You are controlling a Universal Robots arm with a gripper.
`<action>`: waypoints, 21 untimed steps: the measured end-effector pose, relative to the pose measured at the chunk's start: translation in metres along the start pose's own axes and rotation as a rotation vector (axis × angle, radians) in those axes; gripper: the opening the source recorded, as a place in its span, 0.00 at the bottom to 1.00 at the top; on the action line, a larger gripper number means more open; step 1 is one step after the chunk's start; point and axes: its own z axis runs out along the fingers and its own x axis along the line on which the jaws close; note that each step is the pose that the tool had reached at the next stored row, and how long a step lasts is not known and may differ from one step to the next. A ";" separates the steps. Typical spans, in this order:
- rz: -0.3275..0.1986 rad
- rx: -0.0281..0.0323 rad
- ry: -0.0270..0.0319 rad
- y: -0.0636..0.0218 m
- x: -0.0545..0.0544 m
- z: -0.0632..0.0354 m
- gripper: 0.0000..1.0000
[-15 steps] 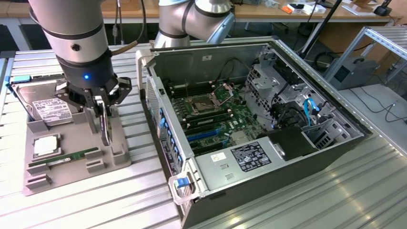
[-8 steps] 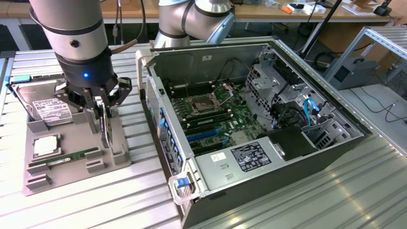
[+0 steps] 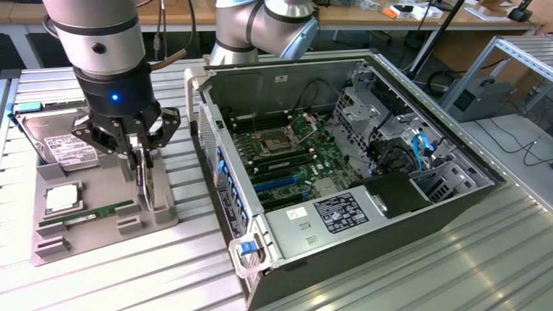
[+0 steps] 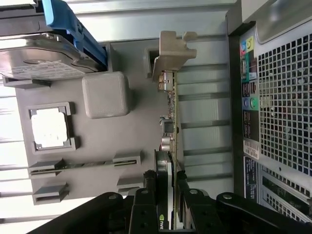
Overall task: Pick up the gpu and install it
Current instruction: 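Pick up the gpu and move the gpu toward the slot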
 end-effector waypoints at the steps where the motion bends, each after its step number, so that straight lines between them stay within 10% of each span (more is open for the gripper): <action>1: 0.000 0.0000 0.0000 0.0000 0.000 -0.0010 0.27; 21: 0.000 0.0001 0.0000 -0.0006 -0.001 -0.0214 0.27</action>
